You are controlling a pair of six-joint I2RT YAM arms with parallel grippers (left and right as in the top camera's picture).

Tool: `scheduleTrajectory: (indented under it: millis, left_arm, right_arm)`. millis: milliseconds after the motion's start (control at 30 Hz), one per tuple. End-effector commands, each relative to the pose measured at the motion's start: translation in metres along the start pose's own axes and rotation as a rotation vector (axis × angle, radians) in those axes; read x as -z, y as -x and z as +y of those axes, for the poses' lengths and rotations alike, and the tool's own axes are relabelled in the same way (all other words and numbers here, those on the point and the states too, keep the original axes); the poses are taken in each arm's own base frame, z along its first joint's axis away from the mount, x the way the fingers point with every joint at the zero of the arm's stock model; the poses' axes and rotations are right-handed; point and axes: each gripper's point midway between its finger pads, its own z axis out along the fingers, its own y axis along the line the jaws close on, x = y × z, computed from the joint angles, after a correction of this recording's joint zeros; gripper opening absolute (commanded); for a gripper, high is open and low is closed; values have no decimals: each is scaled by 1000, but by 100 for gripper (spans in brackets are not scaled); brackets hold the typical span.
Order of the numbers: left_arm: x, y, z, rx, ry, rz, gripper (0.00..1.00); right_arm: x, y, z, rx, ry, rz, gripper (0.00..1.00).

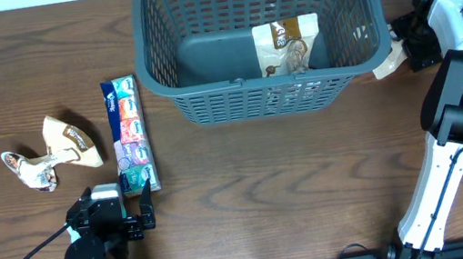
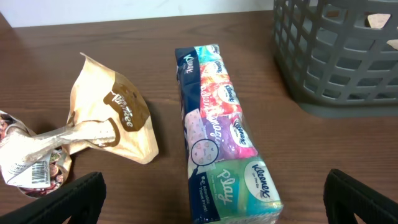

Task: Pack container
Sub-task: 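Move the right gripper back and grasp the white mushroom bag, then lift the mushroom bag over the basket and drop it inside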

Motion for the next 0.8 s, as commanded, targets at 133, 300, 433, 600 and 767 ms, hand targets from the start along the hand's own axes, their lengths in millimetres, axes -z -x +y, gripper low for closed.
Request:
scheduleTrajectory:
  millis: [133, 300, 433, 600, 767]
  left_arm:
    - [-2, -9, -1, 17, -3, 23, 99]
    - [-2, -9, -1, 17, -4, 23, 99]
    - [-2, -9, -1, 17, -4, 23, 99]
    - [-2, -9, -1, 17, -4, 23, 99]
    - [-2, -9, -1, 17, -4, 23, 99]
  right_arm:
    - [-12, -11, -11, 40, -48, 19, 77]
    - [-18, -16, -19, 43, -70, 31, 1]
    - [-19, -18, -21, 44, -76, 37, 1]
    - [-5, -12, -7, 121, -18, 33, 1]
    - [76, 21, 36, 238, 170, -77, 1]
